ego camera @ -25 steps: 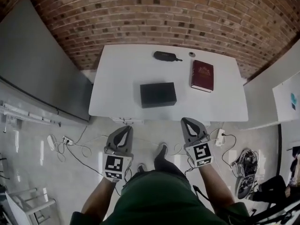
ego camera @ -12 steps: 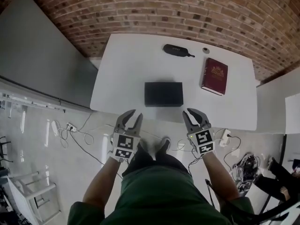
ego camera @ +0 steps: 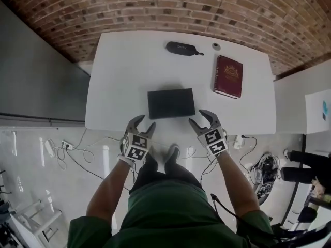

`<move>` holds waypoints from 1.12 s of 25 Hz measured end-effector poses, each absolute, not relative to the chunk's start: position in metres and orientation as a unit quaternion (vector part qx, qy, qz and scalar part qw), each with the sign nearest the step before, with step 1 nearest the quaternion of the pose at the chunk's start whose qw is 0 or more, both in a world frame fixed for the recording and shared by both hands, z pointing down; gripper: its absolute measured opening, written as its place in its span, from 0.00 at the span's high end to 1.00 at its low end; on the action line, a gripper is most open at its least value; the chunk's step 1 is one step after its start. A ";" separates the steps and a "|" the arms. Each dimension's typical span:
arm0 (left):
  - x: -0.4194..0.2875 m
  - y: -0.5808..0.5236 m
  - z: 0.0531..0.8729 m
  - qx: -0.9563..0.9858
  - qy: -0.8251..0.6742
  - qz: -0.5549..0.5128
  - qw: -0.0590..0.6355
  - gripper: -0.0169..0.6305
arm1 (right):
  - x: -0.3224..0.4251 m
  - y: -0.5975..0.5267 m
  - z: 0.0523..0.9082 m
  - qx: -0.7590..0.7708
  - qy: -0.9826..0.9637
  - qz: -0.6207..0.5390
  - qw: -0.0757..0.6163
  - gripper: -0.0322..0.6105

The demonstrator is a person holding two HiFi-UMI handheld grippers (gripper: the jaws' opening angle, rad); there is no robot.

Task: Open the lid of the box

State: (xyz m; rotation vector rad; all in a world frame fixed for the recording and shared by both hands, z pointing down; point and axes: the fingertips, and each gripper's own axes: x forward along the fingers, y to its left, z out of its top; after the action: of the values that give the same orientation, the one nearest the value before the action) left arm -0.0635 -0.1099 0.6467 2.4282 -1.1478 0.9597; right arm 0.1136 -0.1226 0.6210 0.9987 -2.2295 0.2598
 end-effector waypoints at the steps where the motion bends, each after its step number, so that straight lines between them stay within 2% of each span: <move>1: -0.060 -0.111 0.652 0.843 -0.393 0.335 0.148 0.67 | 0.113 -0.124 0.627 0.376 -0.855 0.101 0.342 0.60; 6: -0.049 -0.118 0.667 0.843 -0.383 0.342 0.158 0.68 | 0.111 -0.129 0.648 0.353 -0.853 0.081 0.377 0.60; 10: -0.046 -0.121 0.670 0.840 -0.392 0.340 0.162 0.73 | 0.108 -0.135 0.646 0.359 -0.859 0.084 0.355 0.62; 14: -0.045 -0.120 0.670 0.837 -0.396 0.336 0.170 0.73 | 0.109 -0.136 0.646 0.360 -0.862 0.093 0.345 0.63; 21: -0.042 -0.120 0.671 0.837 -0.394 0.343 0.165 0.73 | 0.114 -0.139 0.644 0.356 -0.869 0.192 0.284 0.65; 28: -0.041 -0.120 0.671 0.834 -0.396 0.345 0.166 0.73 | 0.117 -0.141 0.642 0.348 -0.867 0.247 0.260 0.68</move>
State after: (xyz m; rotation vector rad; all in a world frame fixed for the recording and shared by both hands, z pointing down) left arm -0.0411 -0.1198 0.6706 2.3758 -1.1283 0.9819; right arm 0.1170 -0.1408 0.6424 0.9420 -2.3478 0.6685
